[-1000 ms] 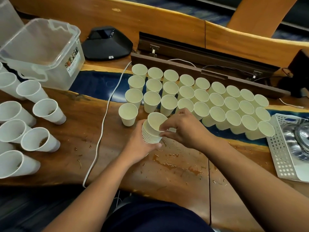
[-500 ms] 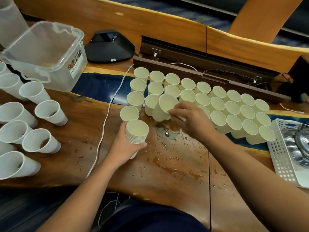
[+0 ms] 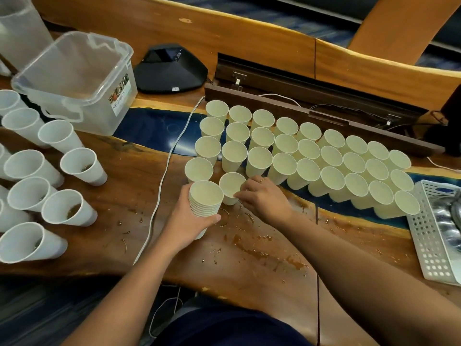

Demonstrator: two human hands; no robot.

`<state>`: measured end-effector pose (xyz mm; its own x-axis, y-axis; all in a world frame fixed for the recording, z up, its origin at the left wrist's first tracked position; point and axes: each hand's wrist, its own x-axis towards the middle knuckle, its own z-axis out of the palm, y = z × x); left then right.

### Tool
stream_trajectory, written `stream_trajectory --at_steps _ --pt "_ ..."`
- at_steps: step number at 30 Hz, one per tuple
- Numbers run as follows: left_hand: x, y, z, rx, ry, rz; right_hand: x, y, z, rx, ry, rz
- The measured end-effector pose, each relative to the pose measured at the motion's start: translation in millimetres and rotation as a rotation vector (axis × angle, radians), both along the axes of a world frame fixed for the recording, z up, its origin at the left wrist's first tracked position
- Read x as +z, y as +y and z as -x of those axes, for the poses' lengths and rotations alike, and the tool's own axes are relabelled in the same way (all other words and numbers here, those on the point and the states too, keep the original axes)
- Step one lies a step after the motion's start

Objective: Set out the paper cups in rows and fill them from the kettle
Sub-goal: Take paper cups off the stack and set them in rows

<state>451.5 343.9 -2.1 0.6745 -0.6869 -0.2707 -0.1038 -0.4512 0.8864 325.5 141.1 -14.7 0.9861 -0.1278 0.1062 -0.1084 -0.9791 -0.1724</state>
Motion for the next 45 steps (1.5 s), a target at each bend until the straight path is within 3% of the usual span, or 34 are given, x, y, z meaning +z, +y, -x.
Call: stream_trajectory --at_steps 15,23,45 --pt "-5.1 2.8 -5.7 0.016 -0.009 -0.008 4.7 -9.8 -19.9 -0.044 -0.008 0.005" --pt "-16.6 5.5 -20.6 0.054 -0.046 -0.019 12.2 -5.8 -17.0 -0.159 -0.060 -0.117" --pt "-13.4 -9.1 -27.8 0.029 -0.030 -0.002 8.0 -4.0 -27.3 -0.195 0.004 -0.115"
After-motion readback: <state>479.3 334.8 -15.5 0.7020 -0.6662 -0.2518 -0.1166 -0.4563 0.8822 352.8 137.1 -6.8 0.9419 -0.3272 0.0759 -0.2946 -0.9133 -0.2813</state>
